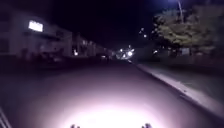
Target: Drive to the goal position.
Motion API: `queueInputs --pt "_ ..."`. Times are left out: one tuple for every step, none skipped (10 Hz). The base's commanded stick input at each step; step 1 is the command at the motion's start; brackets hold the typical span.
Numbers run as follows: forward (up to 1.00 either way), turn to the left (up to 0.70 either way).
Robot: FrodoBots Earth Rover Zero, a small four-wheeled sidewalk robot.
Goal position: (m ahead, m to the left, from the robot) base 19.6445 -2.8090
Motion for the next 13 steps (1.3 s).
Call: queueInputs --pt "0.7 0.0" --pt "0.7 0.0" --pt "0.7 0.0" --pt "0.7 0.0" --pt "0.7 0.0" --pt "0.7 0.0" --pt "0.7 0.0" --pt "0.7 0.0" --pt "0.7 0.0" --pt "0.7 0.0" --pt "0.7 0.0" --pt "0.65 0.0" --pt "0.45 0.0"
